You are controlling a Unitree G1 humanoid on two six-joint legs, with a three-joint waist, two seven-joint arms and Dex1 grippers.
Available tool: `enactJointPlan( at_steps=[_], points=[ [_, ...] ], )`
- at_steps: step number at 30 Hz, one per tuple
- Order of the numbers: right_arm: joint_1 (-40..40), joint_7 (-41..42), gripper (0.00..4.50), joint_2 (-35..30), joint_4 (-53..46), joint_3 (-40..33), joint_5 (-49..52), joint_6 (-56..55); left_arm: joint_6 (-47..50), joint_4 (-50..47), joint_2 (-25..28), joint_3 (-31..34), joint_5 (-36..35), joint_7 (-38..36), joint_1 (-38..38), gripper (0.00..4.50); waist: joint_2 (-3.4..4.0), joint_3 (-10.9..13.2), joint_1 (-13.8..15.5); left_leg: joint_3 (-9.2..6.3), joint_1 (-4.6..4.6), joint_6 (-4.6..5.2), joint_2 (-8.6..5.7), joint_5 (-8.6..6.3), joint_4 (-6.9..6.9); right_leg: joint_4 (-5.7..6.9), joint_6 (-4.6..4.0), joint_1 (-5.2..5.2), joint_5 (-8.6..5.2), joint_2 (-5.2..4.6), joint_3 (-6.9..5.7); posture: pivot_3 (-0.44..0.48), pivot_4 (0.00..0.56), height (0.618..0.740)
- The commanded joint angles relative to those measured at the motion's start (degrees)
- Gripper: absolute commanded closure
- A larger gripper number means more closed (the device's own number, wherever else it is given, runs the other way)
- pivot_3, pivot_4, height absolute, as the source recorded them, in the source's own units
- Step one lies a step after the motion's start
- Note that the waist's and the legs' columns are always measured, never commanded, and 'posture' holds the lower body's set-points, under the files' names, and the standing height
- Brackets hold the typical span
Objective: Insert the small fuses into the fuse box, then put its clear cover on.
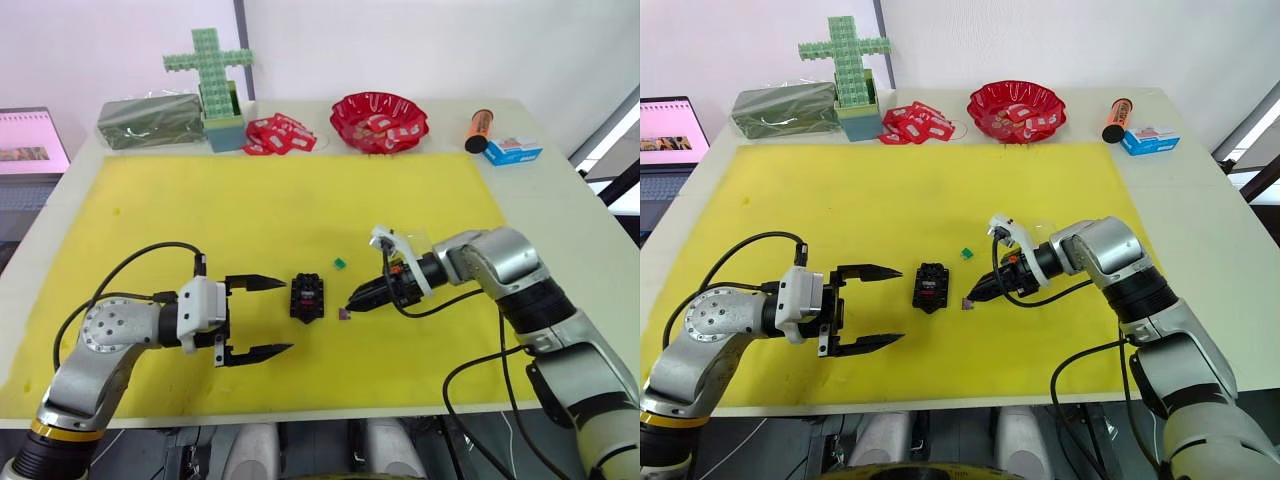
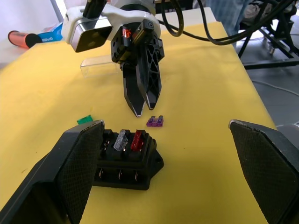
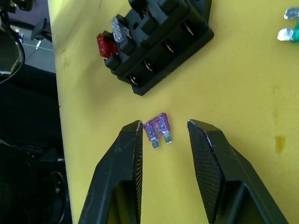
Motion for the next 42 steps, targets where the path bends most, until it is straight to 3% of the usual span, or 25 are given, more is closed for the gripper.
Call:
enactJointPlan(
  at_steps=[1,19,22,25,29,34,38,42],
  points=[
    [-1.2,1.4,2.87,0.6,0.2,1.5,1.0,0.7,-0.7,-1.8,-0.1,-0.6,0.0,0.1,0.5,0.00,0.00,0.0,-0.1,0.00,0.00,0.00,0.00,0.00,0.00,0.00,0.01,0.00,0.01,0.00,0.00,0.000,0.150,0.740],
    [-1.1,0.7,2.87,3.5,5.7,3.2,0.2,-0.5,-1.1,-1.7,0.1,-0.5,-0.3,0.6,1.8,0.00,-0.02,0.0,-0.3,-0.03,0.03,0.00,0.01,0.00,-0.01,0.03,0.06,0.01,0.03,0.03,0.00,0.000,0.150,0.740],
    [0.0,0.7,3.50,2.9,4.3,3.5,0.3,-0.7,-0.7,-1.6,0.3,-0.6,-0.5,0.4,1.1,0.00,-0.02,0.0,-0.4,-0.04,0.03,0.00,0.02,0.00,-0.01,0.05,0.08,0.01,0.04,0.05,-0.01,0.000,0.150,0.740],
    [0.9,0.0,4.48,2.8,2.8,2.6,1.0,0.0,-0.3,-1.9,0.3,-0.8,-0.5,0.4,0.7,0.00,-0.02,0.0,-0.4,-0.04,0.03,0.00,0.02,0.00,-0.01,0.06,0.08,0.02,0.04,0.05,0.00,0.000,0.150,0.740],
    [2.6,-0.6,4.48,1.4,0.5,1.7,1.5,0.4,0.3,-2.3,0.2,-1.3,-0.4,0.5,0.4,0.00,-0.02,0.0,-0.2,-0.04,0.03,0.00,0.02,0.00,-0.01,0.06,0.07,0.02,0.04,0.04,0.00,0.000,0.150,0.740],
    [5.2,-5.0,4.48,0.4,-4.3,-6.6,5.1,5.0,1.8,-3.0,0.3,-1.8,-0.7,1.0,-0.6,0.00,-0.02,0.0,0.2,-0.06,0.02,0.00,-0.01,0.00,0.02,0.05,0.06,0.04,0.03,0.03,0.00,0.000,0.150,0.740],
    [12.0,-10.0,4.48,-3.2,-18.7,-22.5,13.2,18.3,3.1,-4.8,0.7,-0.8,-1.6,1.6,0.5,0.00,0.01,0.0,0.4,-0.15,-0.05,0.00,-0.11,0.00,0.02,0.01,0.02,0.05,0.01,-0.08,-0.01,0.000,0.150,0.740],
    [22.0,-17.3,4.48,-1.4,-32.6,-33.7,18.8,23.8,4.3,-6.4,1.0,0.1,-2.7,1.9,2.4,0.00,-0.02,0.0,0.1,-0.16,-0.03,0.01,-0.09,-0.01,-0.02,-0.06,-0.04,0.08,-0.02,-0.07,-0.01,0.000,0.150,0.740]
  ],
)
